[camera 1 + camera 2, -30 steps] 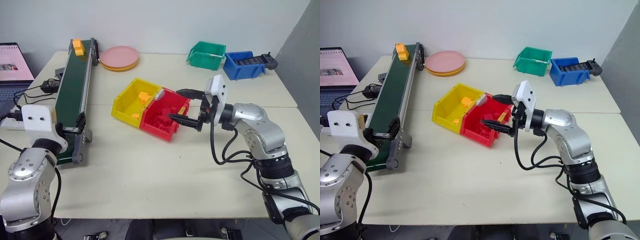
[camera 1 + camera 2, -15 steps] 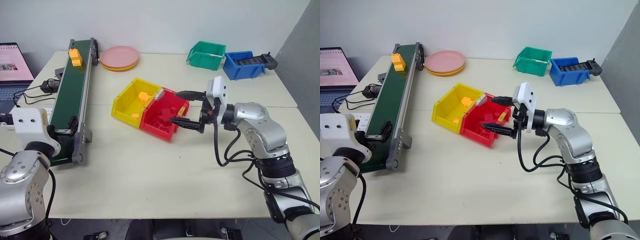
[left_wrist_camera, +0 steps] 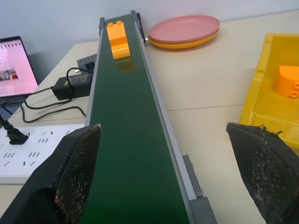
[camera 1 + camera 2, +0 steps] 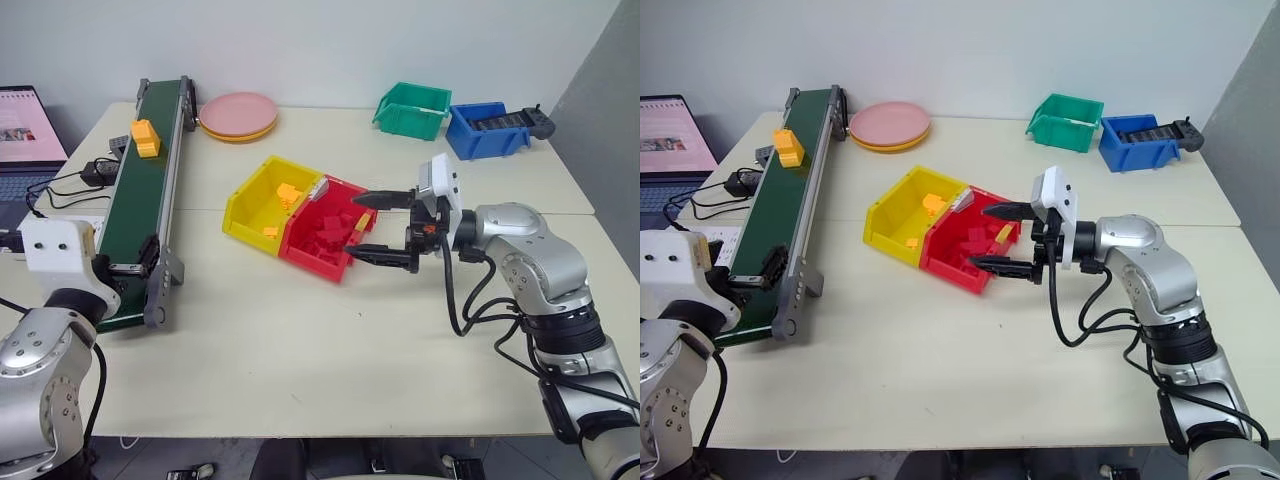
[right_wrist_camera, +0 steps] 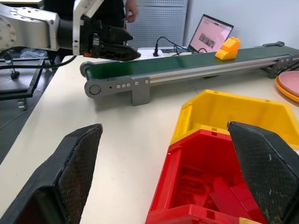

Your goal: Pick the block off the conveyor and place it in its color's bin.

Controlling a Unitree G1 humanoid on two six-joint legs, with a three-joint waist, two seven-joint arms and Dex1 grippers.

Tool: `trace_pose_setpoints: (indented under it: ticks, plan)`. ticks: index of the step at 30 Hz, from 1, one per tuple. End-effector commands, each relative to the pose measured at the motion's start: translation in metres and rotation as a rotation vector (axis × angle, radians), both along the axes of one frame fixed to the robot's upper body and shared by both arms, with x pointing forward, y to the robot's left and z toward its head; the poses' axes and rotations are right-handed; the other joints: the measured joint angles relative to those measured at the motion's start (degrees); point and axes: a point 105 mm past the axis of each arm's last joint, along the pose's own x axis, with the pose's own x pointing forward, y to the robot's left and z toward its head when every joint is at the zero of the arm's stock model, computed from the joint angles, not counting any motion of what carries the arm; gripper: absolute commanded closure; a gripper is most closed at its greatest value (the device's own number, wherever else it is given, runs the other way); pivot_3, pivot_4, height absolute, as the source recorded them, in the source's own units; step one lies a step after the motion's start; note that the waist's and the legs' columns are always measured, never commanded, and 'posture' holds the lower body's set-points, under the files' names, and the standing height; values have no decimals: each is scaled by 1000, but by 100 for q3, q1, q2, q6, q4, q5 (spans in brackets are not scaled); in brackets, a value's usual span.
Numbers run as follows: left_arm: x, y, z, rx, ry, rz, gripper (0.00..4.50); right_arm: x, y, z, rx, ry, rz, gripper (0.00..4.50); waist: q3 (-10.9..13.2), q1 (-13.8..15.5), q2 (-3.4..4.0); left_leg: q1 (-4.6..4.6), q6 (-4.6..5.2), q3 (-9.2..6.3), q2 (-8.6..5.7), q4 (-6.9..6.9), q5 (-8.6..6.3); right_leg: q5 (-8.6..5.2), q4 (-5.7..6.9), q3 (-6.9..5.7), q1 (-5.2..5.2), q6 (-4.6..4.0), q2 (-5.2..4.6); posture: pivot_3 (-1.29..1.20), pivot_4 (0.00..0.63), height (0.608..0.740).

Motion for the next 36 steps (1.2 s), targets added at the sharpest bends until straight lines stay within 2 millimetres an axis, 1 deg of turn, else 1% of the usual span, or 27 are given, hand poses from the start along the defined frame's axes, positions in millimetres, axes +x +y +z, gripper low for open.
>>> trace_pose_setpoints:
  ticks: [1, 8, 12, 14, 20, 24, 31, 36]
  plan:
    - [-1, 6, 18, 23, -52, 26, 14, -8, 3, 19, 25, -59, 34, 0, 0, 0, 0, 0, 0, 0, 0, 0, 0, 0, 0, 0, 0, 0, 0, 0, 150, 740]
    - [6, 14, 17, 0, -33, 52, 14, -9, 4, 18, 3, -82, 29, 0, 0, 1, 0, 0, 0, 0, 0, 0, 0, 0, 0, 0, 0, 0, 0, 0, 150, 740]
    - [8, 28, 9, -26, 26, 122, 14, -11, 3, 16, -18, -82, 33, 0, 0, -1, 0, 0, 0, 0, 0, 0, 0, 0, 0, 1, 0, 0, 0, 0, 150, 740]
    - [9, 31, 5, -47, 47, 135, 14, -12, 3, 14, -28, -83, 34, 0, 0, 0, 0, 0, 0, -1, 0, 0, 0, 0, 0, -1, 0, 0, 0, 0, 150, 740]
    - [17, 30, 3, -56, 75, 114, 14, -17, 5, 15, -34, -64, 57, 0, 0, 1, 0, 0, 0, -2, 0, 0, 0, 0, -1, -2, 0, 0, 0, 0, 150, 740]
    - [25, 34, 0, -64, 95, 128, 14, -26, 6, 13, -72, -62, 119, 0, 0, 2, 0, 0, 0, -4, -1, 0, 0, 0, 1, -3, 0, 0, 0, 0, 150, 740]
    - [34, 29, -3, -72, 105, 113, 14, -31, 4, 8, -105, -71, 140, 0, 1, 3, -1, -3, 0, -4, 0, 0, 0, 0, -4, -4, -1, 0, -2, 0, 150, 740]
    - [40, 25, -9, -68, 126, 108, 14, -33, 3, 6, -117, -74, 137, 0, 0, 3, -1, -2, 0, -5, -1, 0, 0, 0, -2, -5, -1, 0, -2, 0, 150, 740]
